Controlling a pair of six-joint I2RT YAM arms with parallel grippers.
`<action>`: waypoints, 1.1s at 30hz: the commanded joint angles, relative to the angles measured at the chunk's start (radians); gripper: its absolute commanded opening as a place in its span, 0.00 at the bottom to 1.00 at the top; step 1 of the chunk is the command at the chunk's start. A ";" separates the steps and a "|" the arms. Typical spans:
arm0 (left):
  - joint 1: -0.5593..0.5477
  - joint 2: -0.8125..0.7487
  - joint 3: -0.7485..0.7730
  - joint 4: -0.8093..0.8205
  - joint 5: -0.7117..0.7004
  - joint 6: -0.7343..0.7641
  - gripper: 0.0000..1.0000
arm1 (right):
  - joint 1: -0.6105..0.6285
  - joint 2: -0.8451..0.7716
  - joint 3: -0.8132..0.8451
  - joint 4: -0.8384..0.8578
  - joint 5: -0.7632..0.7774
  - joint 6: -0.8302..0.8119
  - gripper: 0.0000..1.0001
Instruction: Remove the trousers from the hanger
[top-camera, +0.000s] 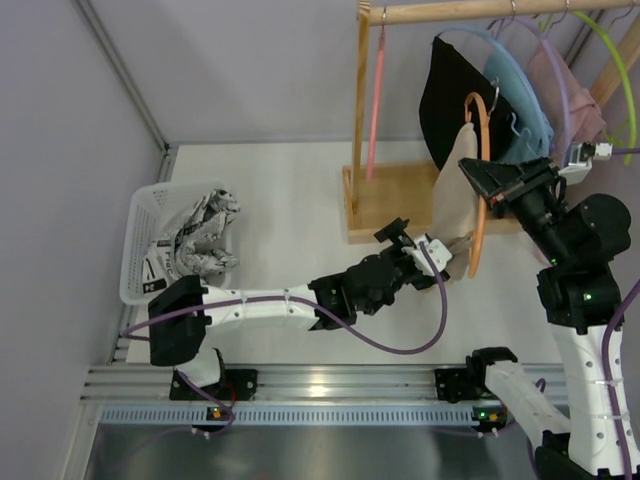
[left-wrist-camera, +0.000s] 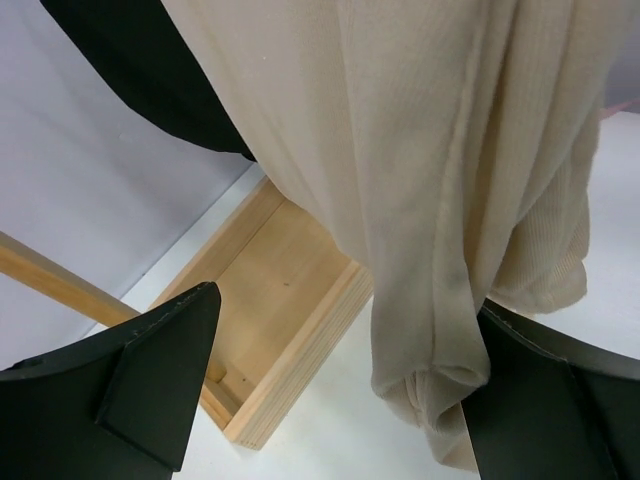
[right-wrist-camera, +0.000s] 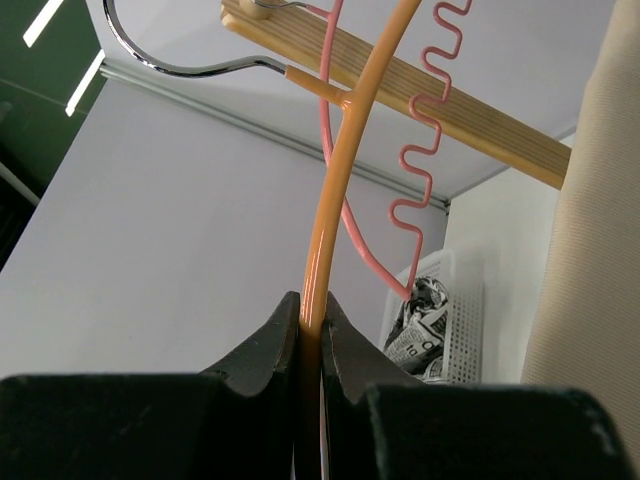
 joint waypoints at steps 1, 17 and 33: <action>-0.008 -0.078 -0.038 0.067 0.034 0.033 0.96 | 0.002 -0.001 0.051 0.167 -0.025 0.010 0.00; 0.017 -0.081 -0.010 0.067 0.078 0.062 0.92 | 0.003 0.006 0.014 0.223 -0.086 0.059 0.00; 0.020 -0.103 -0.013 0.067 0.149 0.116 0.20 | 0.005 0.017 0.011 0.252 -0.111 0.054 0.00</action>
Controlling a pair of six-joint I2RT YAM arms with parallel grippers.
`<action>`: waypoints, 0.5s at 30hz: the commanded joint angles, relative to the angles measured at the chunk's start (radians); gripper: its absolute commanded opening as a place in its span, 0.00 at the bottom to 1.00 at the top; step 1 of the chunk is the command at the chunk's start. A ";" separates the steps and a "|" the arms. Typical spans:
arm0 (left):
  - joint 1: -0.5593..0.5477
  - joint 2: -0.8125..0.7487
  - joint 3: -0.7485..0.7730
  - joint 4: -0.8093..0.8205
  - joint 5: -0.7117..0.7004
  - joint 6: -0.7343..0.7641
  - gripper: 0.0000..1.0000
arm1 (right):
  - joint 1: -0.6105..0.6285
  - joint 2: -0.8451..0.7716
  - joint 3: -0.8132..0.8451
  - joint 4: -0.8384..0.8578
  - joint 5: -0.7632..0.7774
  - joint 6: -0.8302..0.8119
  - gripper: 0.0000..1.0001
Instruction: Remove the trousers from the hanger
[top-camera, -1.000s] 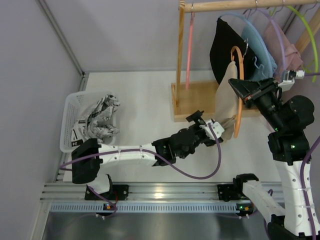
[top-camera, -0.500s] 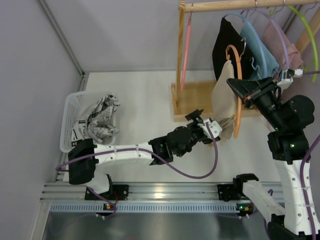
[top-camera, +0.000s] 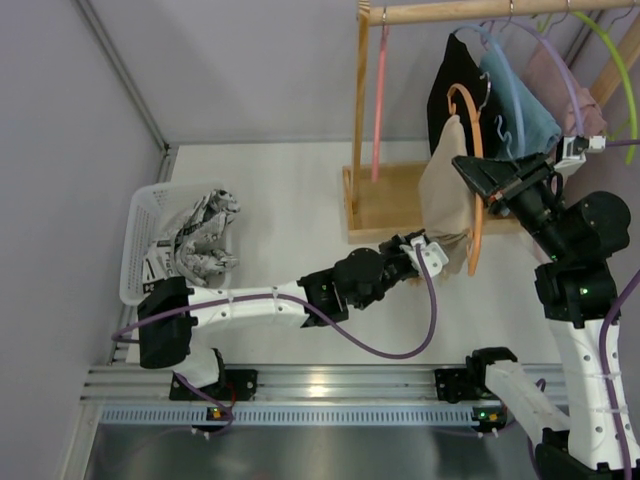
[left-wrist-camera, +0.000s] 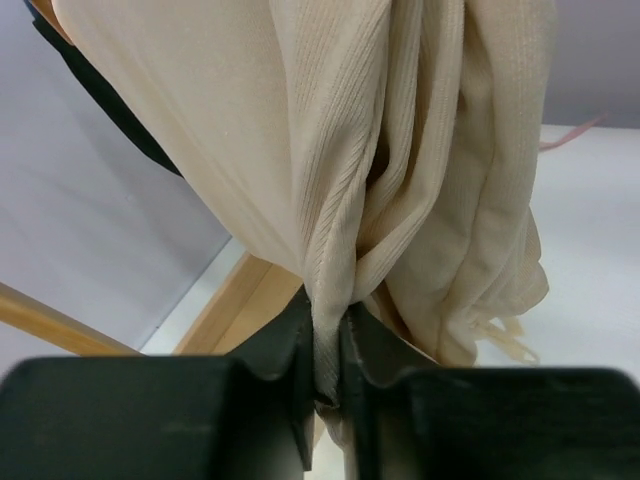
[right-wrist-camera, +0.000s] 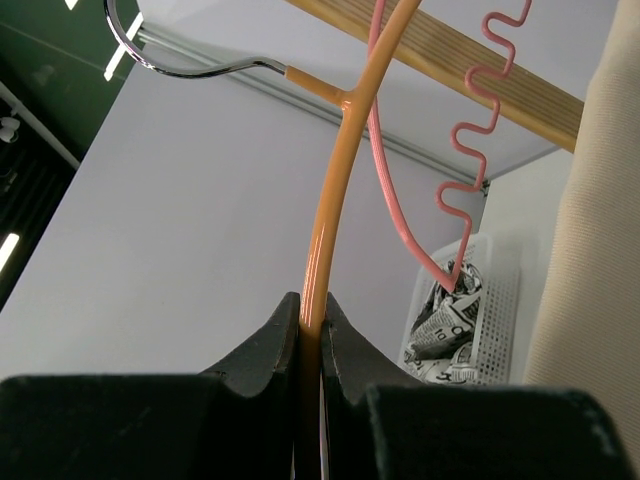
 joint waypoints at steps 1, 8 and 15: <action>-0.001 -0.036 0.011 0.061 0.003 0.021 0.12 | 0.003 -0.007 0.016 0.161 -0.016 0.005 0.00; 0.003 -0.071 0.078 0.059 -0.038 0.042 0.00 | 0.003 -0.024 -0.034 0.142 -0.031 -0.058 0.00; 0.004 -0.152 0.193 -0.042 -0.057 0.065 0.00 | 0.002 -0.039 -0.116 0.121 -0.029 -0.099 0.00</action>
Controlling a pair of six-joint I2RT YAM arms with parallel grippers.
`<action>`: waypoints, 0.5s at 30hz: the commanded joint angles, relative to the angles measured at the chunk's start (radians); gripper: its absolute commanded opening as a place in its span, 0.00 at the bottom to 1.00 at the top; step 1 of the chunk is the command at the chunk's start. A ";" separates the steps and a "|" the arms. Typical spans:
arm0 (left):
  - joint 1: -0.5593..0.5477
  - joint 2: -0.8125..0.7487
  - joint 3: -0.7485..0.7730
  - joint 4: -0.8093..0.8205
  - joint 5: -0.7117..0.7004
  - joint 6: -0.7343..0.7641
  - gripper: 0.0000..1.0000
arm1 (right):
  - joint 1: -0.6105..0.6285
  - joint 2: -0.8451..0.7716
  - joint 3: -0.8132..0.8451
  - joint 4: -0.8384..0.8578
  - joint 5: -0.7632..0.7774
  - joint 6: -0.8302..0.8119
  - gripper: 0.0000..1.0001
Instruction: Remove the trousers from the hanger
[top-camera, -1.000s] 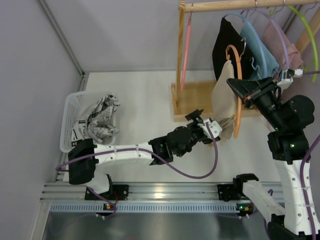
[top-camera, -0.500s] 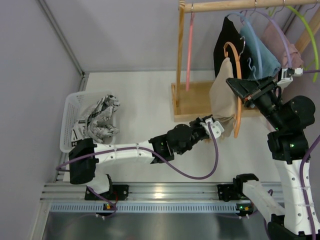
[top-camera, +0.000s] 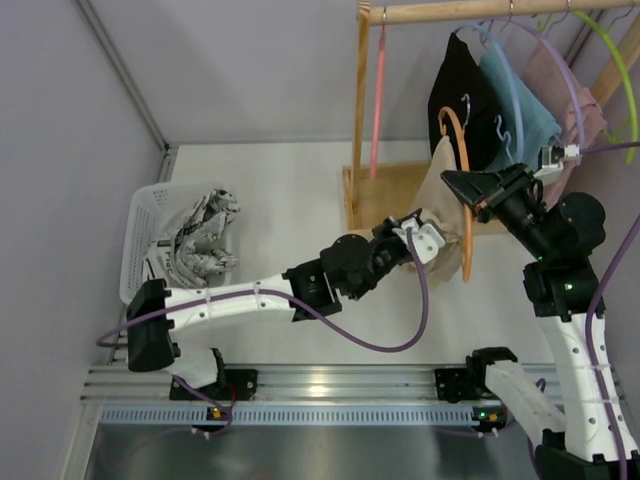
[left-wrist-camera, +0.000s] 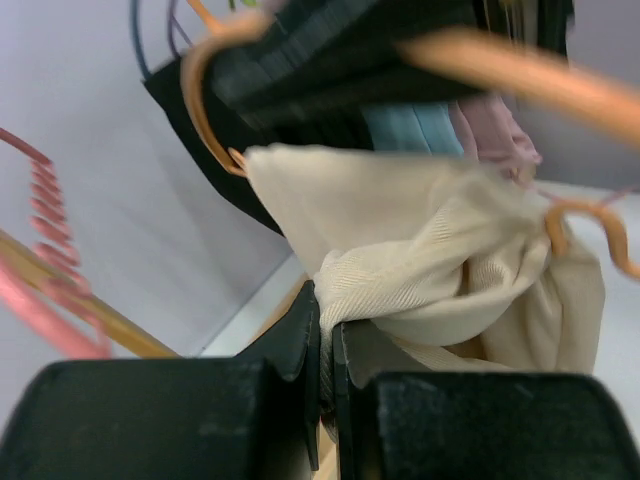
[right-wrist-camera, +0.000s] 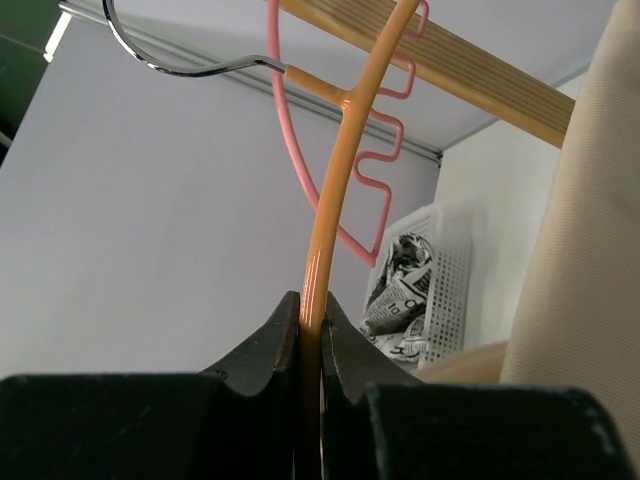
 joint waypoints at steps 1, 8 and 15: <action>0.001 -0.103 0.119 0.010 -0.017 0.031 0.00 | 0.002 -0.026 -0.014 0.113 -0.007 -0.050 0.00; 0.001 -0.143 0.184 0.005 -0.025 0.119 0.00 | 0.003 -0.030 -0.087 0.100 -0.012 -0.087 0.00; 0.001 -0.126 0.315 0.005 -0.042 0.146 0.00 | 0.002 -0.038 -0.178 0.068 -0.004 -0.125 0.00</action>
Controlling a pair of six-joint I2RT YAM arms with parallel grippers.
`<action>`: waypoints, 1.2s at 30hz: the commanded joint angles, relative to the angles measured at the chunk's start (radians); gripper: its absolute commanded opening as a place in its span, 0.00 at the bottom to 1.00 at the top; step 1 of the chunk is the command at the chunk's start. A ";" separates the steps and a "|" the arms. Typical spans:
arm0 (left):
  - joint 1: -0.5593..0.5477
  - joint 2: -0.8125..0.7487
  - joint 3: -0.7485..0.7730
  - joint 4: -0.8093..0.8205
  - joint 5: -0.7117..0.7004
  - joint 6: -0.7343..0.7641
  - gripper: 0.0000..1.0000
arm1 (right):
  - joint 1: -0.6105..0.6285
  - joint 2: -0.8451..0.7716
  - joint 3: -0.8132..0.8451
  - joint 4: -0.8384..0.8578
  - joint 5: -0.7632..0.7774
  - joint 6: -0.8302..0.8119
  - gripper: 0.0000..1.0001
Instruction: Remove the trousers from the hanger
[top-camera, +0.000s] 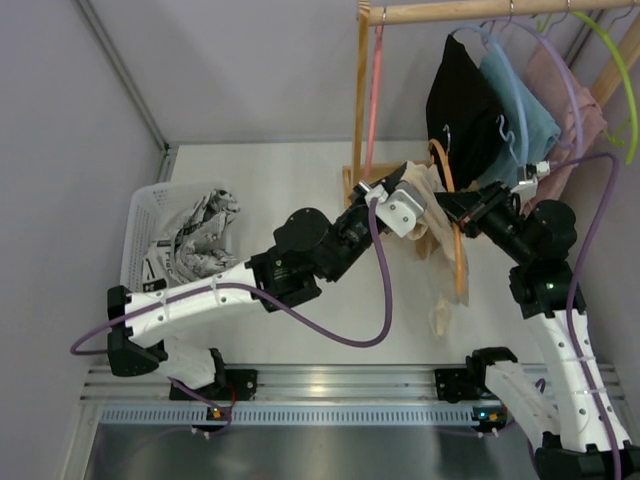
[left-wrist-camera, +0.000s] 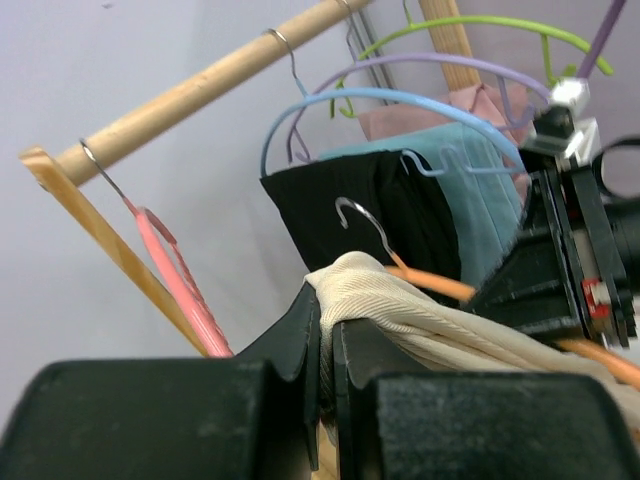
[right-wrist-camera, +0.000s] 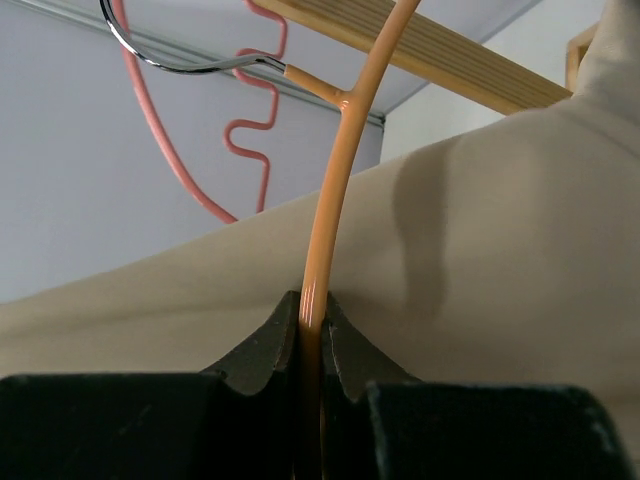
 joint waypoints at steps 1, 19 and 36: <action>0.003 -0.021 0.122 0.088 -0.018 0.039 0.00 | 0.002 -0.022 -0.022 0.063 0.011 -0.071 0.00; 0.001 0.094 0.487 0.088 0.002 0.171 0.00 | 0.003 -0.024 -0.121 0.005 0.025 -0.173 0.00; -0.008 0.156 0.788 0.151 0.012 0.426 0.00 | 0.003 -0.036 -0.194 -0.052 0.023 -0.263 0.00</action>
